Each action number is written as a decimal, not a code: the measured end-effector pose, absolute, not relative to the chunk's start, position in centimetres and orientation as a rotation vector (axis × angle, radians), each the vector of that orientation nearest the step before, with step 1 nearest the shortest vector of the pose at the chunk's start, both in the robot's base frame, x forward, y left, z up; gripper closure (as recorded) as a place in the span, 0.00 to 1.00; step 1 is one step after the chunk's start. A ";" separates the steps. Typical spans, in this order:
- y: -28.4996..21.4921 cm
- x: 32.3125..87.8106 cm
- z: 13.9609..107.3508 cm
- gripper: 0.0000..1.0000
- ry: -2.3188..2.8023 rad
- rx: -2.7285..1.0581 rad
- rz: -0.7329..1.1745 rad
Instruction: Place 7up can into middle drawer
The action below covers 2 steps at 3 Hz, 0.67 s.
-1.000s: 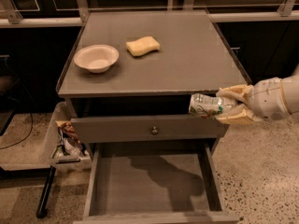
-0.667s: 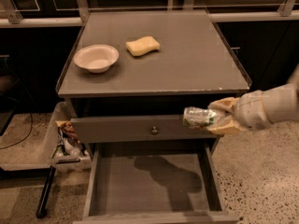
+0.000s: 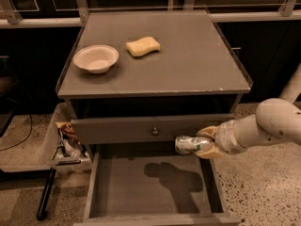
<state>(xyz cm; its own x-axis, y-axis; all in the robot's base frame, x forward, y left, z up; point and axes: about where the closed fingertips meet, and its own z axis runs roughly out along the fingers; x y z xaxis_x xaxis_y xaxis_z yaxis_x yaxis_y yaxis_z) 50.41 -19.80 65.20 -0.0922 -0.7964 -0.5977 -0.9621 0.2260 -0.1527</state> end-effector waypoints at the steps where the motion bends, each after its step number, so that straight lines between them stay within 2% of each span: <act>1: -19.1 51.2 60.1 1.00 1.957 -1.646 0.411; 2: -19.1 51.2 60.1 1.00 1.957 -1.646 0.412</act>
Offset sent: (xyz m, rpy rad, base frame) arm 0.0108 0.0082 -0.0402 -0.0190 0.0384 0.0371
